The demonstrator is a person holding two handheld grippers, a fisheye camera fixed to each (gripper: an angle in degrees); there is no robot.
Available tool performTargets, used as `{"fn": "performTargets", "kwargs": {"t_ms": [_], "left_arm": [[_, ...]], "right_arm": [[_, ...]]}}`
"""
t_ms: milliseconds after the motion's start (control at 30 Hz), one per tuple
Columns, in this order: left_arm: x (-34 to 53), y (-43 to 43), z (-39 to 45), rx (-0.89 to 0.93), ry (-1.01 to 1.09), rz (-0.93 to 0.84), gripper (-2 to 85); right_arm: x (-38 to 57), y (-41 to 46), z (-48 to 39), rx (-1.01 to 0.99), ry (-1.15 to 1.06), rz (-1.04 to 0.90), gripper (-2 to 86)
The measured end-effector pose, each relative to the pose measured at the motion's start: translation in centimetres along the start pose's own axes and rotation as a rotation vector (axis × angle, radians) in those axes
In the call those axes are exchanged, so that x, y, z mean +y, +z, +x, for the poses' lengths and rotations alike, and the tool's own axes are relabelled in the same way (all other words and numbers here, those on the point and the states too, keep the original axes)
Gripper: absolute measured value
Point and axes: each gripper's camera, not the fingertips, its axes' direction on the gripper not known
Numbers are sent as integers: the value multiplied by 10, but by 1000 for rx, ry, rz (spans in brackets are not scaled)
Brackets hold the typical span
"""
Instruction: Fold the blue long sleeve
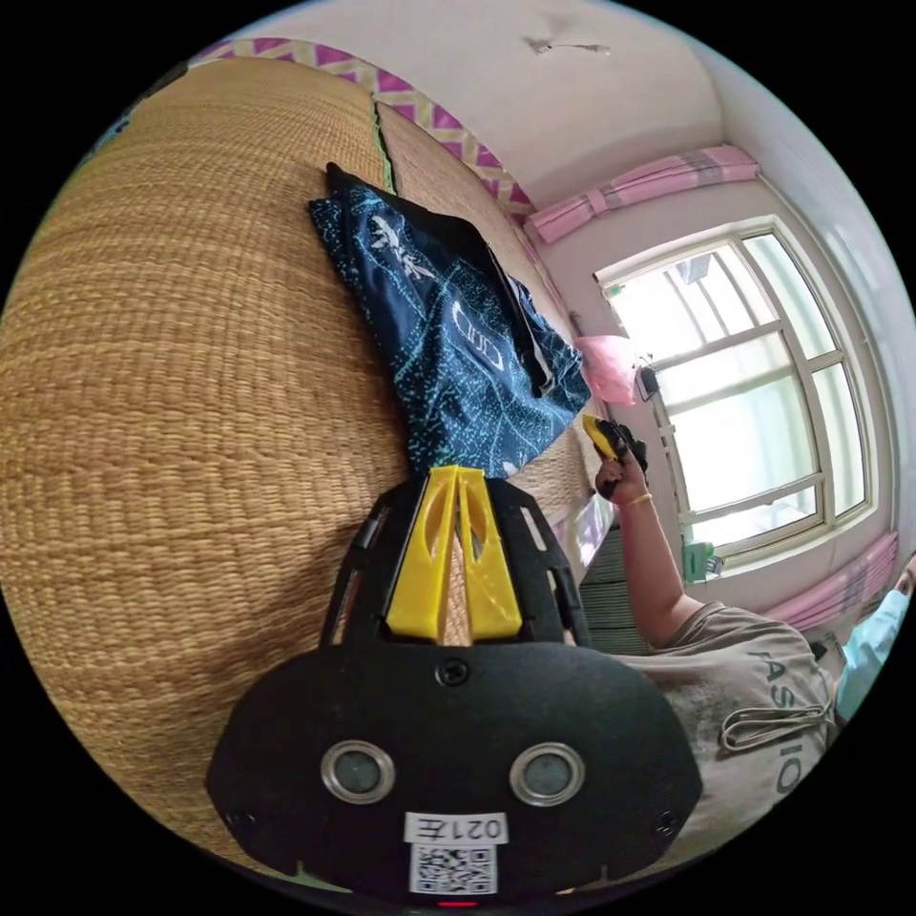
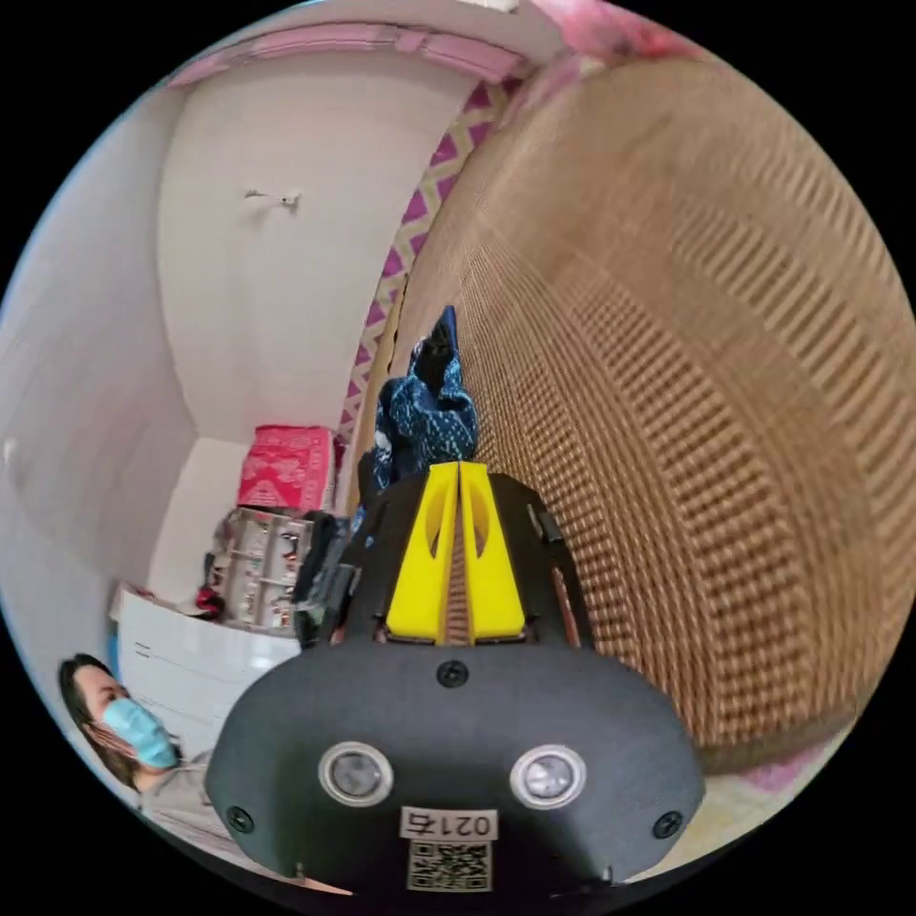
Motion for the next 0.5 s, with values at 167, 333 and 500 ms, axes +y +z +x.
{"fn": "performTargets", "kwargs": {"t_ms": [167,333,500], "left_arm": [[-5,2,-5,-6,6,-15,-10],[-13,6,-7,-28,24,-53,-9],[-27,9,-7,-65,64,-129,-9]], "right_arm": [[41,24,-143,273,-614,121,38],[120,191,-251,806,-1379,-141,102],[141,302,-256,976,-1744,-372,111]]}}
